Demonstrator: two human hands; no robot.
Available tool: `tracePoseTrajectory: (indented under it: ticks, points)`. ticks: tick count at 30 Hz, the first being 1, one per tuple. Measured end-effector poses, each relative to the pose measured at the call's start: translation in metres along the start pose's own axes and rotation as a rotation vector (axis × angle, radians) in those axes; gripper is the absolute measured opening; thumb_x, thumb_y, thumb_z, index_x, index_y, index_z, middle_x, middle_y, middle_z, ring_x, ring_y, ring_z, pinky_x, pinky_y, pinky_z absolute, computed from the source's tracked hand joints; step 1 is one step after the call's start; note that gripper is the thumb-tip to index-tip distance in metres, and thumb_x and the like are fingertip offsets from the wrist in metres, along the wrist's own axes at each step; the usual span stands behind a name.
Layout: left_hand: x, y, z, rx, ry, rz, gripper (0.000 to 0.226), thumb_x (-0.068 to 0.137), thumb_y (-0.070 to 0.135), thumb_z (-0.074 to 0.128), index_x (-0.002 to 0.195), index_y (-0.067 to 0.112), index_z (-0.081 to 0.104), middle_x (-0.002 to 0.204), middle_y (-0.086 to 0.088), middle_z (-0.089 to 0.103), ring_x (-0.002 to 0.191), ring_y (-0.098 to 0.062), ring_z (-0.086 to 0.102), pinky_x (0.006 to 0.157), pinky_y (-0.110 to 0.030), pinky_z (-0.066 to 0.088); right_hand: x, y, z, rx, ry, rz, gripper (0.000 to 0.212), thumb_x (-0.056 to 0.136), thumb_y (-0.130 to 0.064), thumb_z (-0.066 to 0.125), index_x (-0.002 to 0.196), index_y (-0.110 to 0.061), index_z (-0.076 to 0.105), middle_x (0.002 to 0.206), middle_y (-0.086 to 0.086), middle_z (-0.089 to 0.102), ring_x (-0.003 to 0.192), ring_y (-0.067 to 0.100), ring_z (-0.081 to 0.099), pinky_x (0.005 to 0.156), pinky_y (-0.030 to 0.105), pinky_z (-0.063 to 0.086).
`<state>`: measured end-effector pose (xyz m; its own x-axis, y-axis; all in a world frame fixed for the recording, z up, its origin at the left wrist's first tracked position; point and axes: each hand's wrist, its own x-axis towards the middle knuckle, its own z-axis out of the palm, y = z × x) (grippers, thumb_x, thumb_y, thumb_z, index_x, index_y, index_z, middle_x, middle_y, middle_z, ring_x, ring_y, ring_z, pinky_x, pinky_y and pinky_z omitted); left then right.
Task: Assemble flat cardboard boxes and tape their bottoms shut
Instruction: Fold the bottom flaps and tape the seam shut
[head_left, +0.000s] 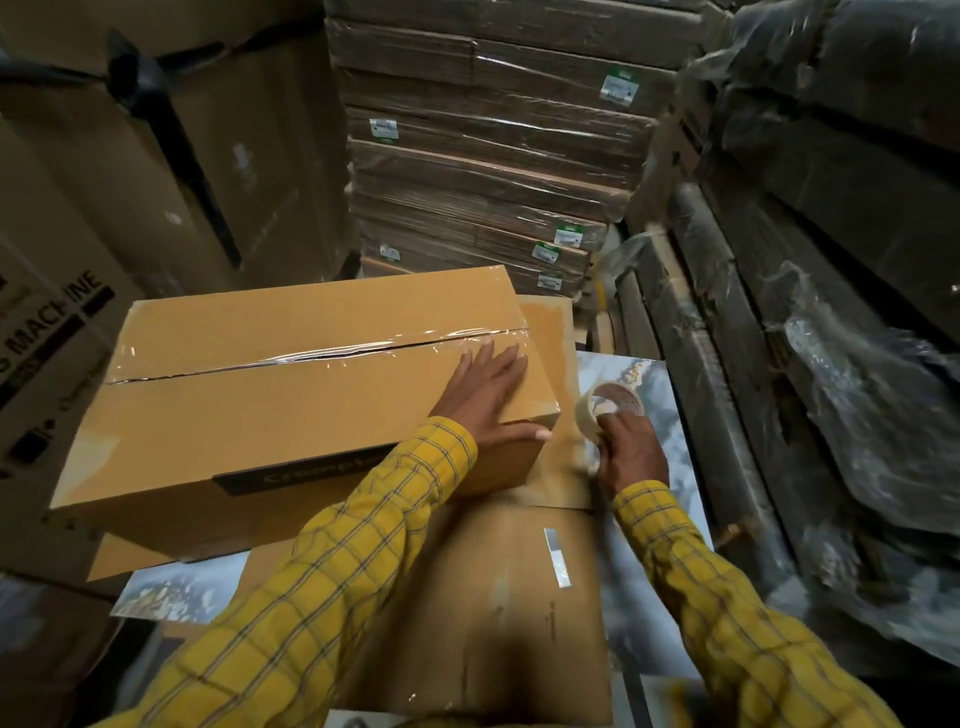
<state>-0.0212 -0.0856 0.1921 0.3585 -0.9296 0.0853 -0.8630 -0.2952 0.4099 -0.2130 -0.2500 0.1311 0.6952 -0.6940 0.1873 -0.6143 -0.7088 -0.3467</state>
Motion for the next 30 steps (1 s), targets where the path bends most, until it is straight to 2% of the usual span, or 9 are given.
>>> tracePoseTrajectory:
  ticks: [2, 4, 7, 13, 19, 21, 23, 27, 30]
  points:
    - [0.007, 0.006, 0.003, 0.173, -0.066, 0.006, 0.112, 0.076, 0.082, 0.051, 0.159, 0.015, 0.017, 0.167, -0.005, 0.007, 0.153, -0.034, -0.002, 0.123, -0.053, -0.003, 0.001, 0.027, 0.02, -0.084, -0.184, 0.095, 0.033, 0.091, -0.01, 0.059, 0.123, -0.011, 0.066, 0.127, 0.018, 0.059, 0.123, 0.039, 0.047, 0.091, 0.044, 0.05]
    - [0.013, 0.008, 0.008, 0.295, -0.08, -0.003, 0.104, 0.083, 0.08, 0.045, 0.159, 0.016, 0.015, 0.167, -0.006, 0.007, 0.153, -0.035, 0.0, 0.123, -0.053, 0.001, -0.004, 0.048, 0.036, -0.15, -0.339, 0.166, 0.041, 0.095, -0.013, 0.054, 0.135, -0.016, 0.059, 0.139, 0.015, 0.053, 0.132, 0.036, 0.041, 0.103, 0.041, 0.044]
    - [0.016, 0.008, 0.014, 0.393, -0.06, 0.004, 0.094, 0.089, 0.076, 0.035, 0.159, 0.016, 0.016, 0.167, -0.007, 0.009, 0.153, -0.036, 0.003, 0.123, -0.054, 0.005, -0.017, 0.069, 0.057, -0.151, -0.407, 0.219, 0.056, 0.094, -0.017, 0.06, 0.149, -0.02, 0.048, 0.155, 0.011, 0.041, 0.145, 0.031, 0.032, 0.117, 0.035, 0.03]
    - [0.013, 0.007, 0.018, 0.47, -0.049, 0.01, 0.092, 0.09, 0.074, 0.025, 0.159, 0.015, 0.012, 0.167, -0.007, 0.006, 0.153, -0.035, 0.004, 0.123, -0.053, 0.009, -0.024, 0.085, 0.077, -0.262, -0.588, 0.321, 0.072, 0.088, -0.029, 0.07, 0.152, -0.02, 0.037, 0.156, 0.012, 0.033, 0.147, 0.032, 0.027, 0.115, 0.04, 0.037]
    - [0.013, 0.007, 0.016, 0.487, -0.068, 0.005, 0.091, 0.091, 0.073, 0.016, 0.159, 0.014, 0.005, 0.168, -0.008, -0.001, 0.153, -0.035, -0.002, 0.123, -0.052, 0.004, -0.031, 0.085, 0.084, -0.218, -0.601, 0.362, 0.073, 0.089, -0.026, 0.07, 0.153, -0.018, 0.035, 0.157, 0.012, 0.033, 0.144, 0.032, 0.034, 0.112, 0.04, 0.039]
    - [0.012, 0.007, 0.016, 0.503, -0.076, 0.013, 0.088, 0.095, 0.07, 0.019, 0.159, 0.013, 0.002, 0.167, -0.009, -0.003, 0.153, -0.036, -0.004, 0.123, -0.053, 0.003, -0.033, 0.078, 0.083, -0.189, -0.536, 0.387, 0.06, 0.094, -0.021, 0.063, 0.149, -0.014, 0.04, 0.153, 0.014, 0.038, 0.14, 0.032, 0.039, 0.111, 0.041, 0.04]
    - [0.012, 0.007, 0.017, 0.513, -0.08, 0.025, 0.086, 0.096, 0.068, 0.019, 0.159, 0.012, 0.0, 0.167, -0.01, -0.004, 0.153, -0.038, -0.005, 0.123, -0.054, 0.003, -0.038, 0.07, 0.083, -0.155, -0.389, 0.38, 0.043, 0.097, -0.012, 0.053, 0.14, -0.009, 0.05, 0.145, 0.016, 0.048, 0.132, 0.033, 0.047, 0.107, 0.043, 0.042]
    - [0.009, 0.004, 0.015, 0.51, -0.103, 0.074, 0.082, 0.1, 0.061, 0.022, 0.159, 0.01, -0.003, 0.166, -0.014, -0.008, 0.152, -0.039, -0.007, 0.122, -0.055, 0.002, -0.037, 0.045, 0.071, -0.01, -0.208, 0.447, 0.045, 0.089, -0.013, 0.063, 0.133, -0.011, 0.06, 0.138, 0.014, 0.056, 0.131, 0.035, 0.048, 0.105, 0.044, 0.044]
    - [0.007, -0.005, 0.005, 0.469, -0.17, 0.172, 0.08, 0.102, 0.059, 0.024, 0.159, 0.01, -0.004, 0.166, -0.015, -0.011, 0.152, -0.038, -0.011, 0.123, -0.053, -0.003, -0.029, 0.004, 0.055, 0.135, 0.033, 0.478, 0.032, 0.091, -0.02, 0.06, 0.12, -0.01, 0.067, 0.121, 0.015, 0.064, 0.118, 0.038, 0.055, 0.097, 0.043, 0.045]
